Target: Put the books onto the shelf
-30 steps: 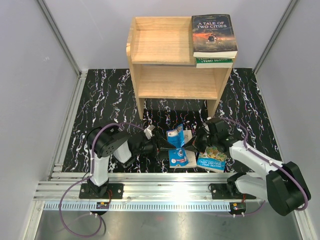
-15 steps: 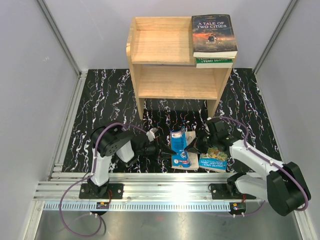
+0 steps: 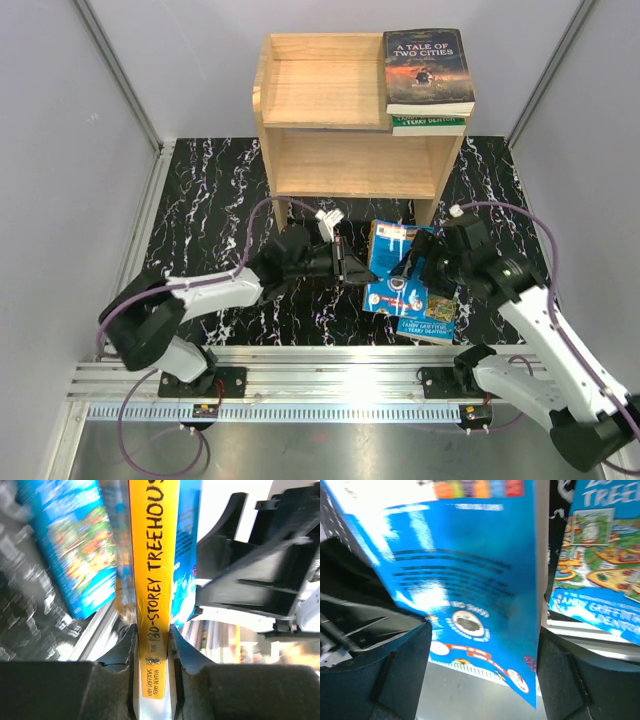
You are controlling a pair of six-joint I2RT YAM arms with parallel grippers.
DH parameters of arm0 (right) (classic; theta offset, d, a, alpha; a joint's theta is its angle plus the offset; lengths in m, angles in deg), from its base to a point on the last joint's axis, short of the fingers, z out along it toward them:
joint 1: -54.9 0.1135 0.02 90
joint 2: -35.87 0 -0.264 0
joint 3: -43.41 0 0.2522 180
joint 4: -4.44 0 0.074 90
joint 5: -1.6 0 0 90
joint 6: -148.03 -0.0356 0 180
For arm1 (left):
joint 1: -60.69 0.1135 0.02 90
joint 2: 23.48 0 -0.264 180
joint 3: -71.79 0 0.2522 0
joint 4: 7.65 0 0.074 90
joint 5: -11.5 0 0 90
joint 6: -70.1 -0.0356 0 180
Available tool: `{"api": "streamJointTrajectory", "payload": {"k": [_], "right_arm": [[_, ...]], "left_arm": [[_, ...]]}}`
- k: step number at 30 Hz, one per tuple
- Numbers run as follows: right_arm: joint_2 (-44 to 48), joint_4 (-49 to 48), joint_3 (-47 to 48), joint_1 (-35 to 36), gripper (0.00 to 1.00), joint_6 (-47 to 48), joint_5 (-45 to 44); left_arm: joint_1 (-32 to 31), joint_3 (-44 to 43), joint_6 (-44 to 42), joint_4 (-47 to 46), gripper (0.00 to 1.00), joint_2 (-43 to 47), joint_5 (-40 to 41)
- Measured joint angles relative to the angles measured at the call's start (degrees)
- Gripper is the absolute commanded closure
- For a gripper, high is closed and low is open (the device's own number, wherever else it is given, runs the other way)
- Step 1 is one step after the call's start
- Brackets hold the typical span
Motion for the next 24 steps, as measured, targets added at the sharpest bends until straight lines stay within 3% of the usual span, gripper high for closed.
{"api": "streamJointTrajectory", "payload": {"k": [8, 14, 19, 24], "right_arm": [[11.78, 12.83, 8.52, 0.02, 0.14, -0.20, -8.72], [18.60, 18.95, 11.45, 0.02, 0.14, -1.81, -13.33], [21.46, 22.60, 10.88, 0.02, 0.14, -3.39, -13.92], [22.77, 23.41, 9.33, 0.02, 0.14, -4.20, -13.86]], "left_arm": [[-2.34, -18.49, -16.92, 33.20, 1.00, 7.34, 8.90], [-2.71, -26.84, -25.49, 56.04, 1.00, 8.02, 27.65], [-2.71, -28.81, -29.90, 64.32, 1.00, 11.98, 41.81], [-2.86, -31.58, -34.29, 66.12, 1.00, 16.44, 49.24]]}}
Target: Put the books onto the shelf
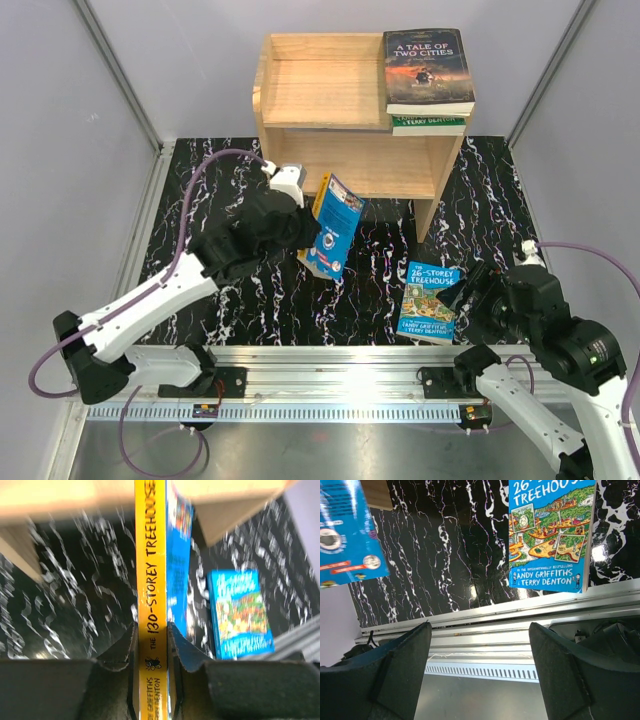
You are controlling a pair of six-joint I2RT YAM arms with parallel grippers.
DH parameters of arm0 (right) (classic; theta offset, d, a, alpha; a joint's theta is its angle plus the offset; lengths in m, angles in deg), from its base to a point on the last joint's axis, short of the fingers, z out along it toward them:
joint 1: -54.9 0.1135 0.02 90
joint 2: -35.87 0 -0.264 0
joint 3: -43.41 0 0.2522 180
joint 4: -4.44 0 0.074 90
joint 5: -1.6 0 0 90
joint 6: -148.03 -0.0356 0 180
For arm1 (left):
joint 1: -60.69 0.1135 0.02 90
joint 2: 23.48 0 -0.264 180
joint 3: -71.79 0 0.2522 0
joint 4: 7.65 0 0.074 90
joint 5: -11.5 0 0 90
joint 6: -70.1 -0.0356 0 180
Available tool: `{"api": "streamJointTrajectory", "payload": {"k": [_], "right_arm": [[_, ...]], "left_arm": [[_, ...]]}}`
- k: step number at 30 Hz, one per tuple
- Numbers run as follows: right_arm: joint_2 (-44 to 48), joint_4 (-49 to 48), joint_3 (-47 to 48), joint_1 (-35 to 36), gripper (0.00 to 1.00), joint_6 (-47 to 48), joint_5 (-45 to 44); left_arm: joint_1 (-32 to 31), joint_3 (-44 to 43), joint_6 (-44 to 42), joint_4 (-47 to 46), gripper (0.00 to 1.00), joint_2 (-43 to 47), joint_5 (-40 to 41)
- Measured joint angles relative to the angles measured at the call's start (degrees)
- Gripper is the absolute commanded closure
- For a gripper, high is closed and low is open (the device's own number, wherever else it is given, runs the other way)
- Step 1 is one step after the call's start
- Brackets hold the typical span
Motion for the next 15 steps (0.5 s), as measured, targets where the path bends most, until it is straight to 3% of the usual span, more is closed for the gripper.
{"api": "streamJointTrajectory", "payload": {"k": [15], "right_arm": [[0.59, 0.11, -2.19, 0.00, 0.14, 0.48, 0.04]], "left_arm": [[0.04, -2.64, -5.11, -7.76, 1.00, 9.46, 8.41]]}}
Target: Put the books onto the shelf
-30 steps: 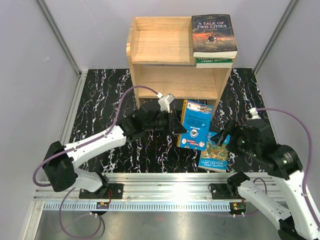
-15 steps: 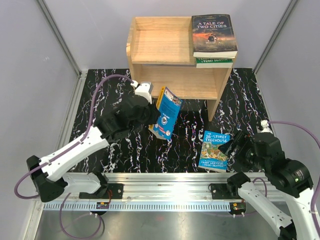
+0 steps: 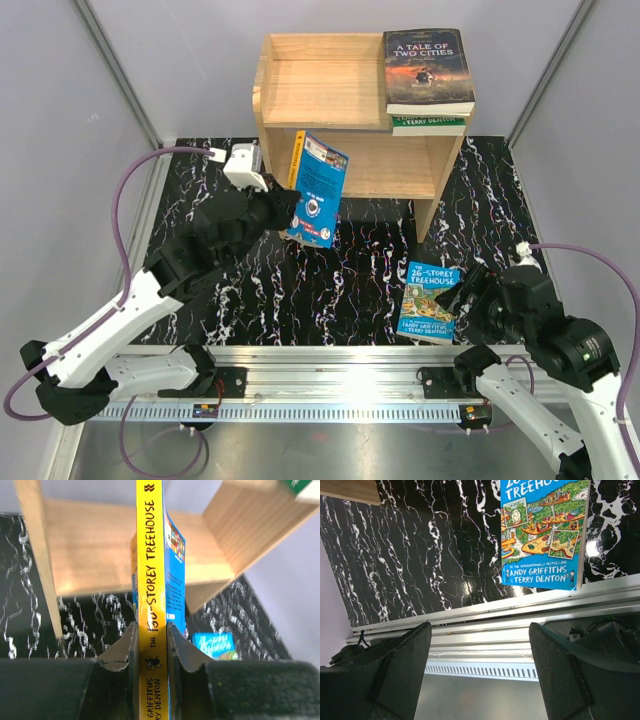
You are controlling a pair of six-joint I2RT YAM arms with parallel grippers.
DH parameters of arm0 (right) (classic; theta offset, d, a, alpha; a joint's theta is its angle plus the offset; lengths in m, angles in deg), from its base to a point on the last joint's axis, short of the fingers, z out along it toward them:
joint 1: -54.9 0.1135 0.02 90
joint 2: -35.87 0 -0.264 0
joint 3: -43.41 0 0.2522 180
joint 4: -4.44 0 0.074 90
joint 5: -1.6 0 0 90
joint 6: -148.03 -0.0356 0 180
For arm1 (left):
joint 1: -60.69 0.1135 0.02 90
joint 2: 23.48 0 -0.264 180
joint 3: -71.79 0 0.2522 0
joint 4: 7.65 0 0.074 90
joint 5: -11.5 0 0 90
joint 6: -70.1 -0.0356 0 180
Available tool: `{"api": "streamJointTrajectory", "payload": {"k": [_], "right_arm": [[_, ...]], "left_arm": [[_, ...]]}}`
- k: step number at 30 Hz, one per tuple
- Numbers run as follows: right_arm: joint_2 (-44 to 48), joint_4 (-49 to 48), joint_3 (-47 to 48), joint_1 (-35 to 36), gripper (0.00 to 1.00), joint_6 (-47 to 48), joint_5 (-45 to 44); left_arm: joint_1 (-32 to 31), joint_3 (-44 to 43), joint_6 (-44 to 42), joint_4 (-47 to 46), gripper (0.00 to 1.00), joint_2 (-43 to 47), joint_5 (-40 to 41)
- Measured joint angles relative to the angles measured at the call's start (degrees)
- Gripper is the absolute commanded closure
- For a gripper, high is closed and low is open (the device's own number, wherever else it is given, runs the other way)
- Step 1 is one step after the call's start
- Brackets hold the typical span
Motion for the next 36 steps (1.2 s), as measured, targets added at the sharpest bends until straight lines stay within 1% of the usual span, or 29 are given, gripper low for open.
{"api": "streamJointTrajectory", "payload": {"k": [3, 5, 11, 14, 27, 36], "right_arm": [[-0.48, 0.07, -1.25, 0.00, 0.14, 0.66, 0.20], [-1.42, 0.31, -1.88, 0.00, 0.14, 1.09, 0.35], [-4.37, 0.66, -2.27, 0.00, 0.14, 2.19, 1.18], [-4.46, 0.66, -2.29, 0.00, 0.14, 2.51, 1.16], [-1.03, 0.44, -5.77, 0.00, 0.14, 2.32, 1.11], [1.29, -0.37, -7.28, 0.00, 0.14, 1.51, 0.98]], "left_arm": [[0.00, 1.55, -0.52, -3.39, 1.00, 0.68, 2.23], [0.02, 1.49, -0.59, -4.09, 1.00, -0.48, 3.37], [-0.04, -4.61, -0.04, 1.05, 1.00, -10.23, 4.66], [-0.04, -5.49, 0.79, 3.96, 1.00, -13.40, 4.68], [-0.28, -5.49, 4.15, 5.09, 1.00, -15.41, 4.57], [-0.28, -6.51, 4.46, 4.31, 1.00, -18.75, 3.10]]}}
